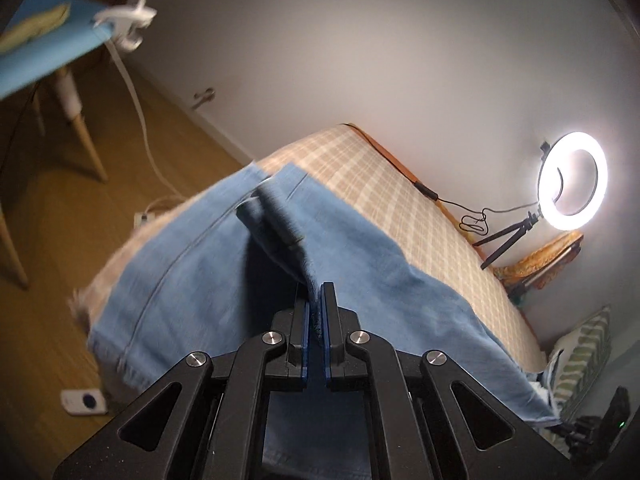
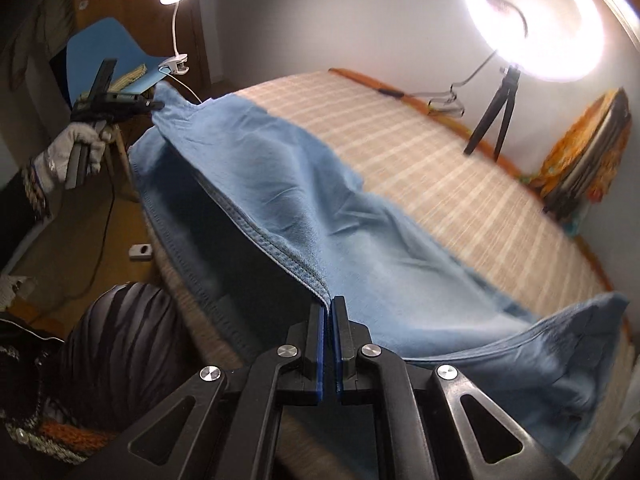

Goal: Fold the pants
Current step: 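Lift both hems and carry them toward the jeans waistband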

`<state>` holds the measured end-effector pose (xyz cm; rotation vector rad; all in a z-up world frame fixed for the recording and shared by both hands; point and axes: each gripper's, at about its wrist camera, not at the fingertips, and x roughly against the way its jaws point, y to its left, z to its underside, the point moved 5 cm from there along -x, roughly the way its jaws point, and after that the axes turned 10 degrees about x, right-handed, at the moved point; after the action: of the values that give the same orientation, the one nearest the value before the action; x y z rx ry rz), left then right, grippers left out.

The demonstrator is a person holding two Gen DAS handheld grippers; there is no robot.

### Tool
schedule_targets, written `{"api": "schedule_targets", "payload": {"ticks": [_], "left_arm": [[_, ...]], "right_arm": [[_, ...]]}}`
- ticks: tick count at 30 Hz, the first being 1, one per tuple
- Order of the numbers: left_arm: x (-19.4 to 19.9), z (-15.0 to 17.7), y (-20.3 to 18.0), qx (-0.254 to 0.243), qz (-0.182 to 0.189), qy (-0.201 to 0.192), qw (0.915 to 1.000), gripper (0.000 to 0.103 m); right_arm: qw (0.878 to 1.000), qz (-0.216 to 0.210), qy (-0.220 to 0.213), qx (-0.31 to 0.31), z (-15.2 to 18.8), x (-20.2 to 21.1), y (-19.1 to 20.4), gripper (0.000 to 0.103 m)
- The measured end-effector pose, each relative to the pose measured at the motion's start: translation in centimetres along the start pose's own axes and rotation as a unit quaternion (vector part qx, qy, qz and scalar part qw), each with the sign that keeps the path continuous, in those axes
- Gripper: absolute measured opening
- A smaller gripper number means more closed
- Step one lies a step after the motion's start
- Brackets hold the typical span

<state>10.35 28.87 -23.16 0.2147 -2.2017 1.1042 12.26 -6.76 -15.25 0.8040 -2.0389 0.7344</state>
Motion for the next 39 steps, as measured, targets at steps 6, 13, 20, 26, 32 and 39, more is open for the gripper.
{"api": "schedule_targets", "payload": {"ticks": [6,13,20,26,32,39], "left_arm": [[-1.0,1.3,2.4,0.052,0.015,0.008,0.9985,0.004],[-2.1,0.4,4.1,0.115,0.018,0.006,0.9932,0.016],[-3.1,-0.3,4.9,0.143,0.025,-0.005,0.9894,0.005],[-2.6,-3.2,3.1,0.126,0.04,-0.027,0.9909,0.003],[1.5,-5.2,2.6,0.106,0.053,-0.082,0.9895,0.003],[1.4,-0.9,9.1,0.134,0.003,-0.067,0.9887,0.003]], "right_arm": [[0.999,0.009,0.029,0.017,1.0,-1.6,1.1,0.001],[0.999,-0.005,0.049,0.002,1.3,-2.8,0.5,0.001],[0.998,-0.006,0.068,0.0,1.6,-4.1,0.9,0.001],[0.998,0.02,0.058,-0.002,-0.1,-3.5,0.0,0.001],[0.998,0.046,0.042,0.016,-3.3,-1.7,0.3,0.001],[0.996,0.012,0.073,0.045,-1.7,-3.3,3.9,0.001]]}}
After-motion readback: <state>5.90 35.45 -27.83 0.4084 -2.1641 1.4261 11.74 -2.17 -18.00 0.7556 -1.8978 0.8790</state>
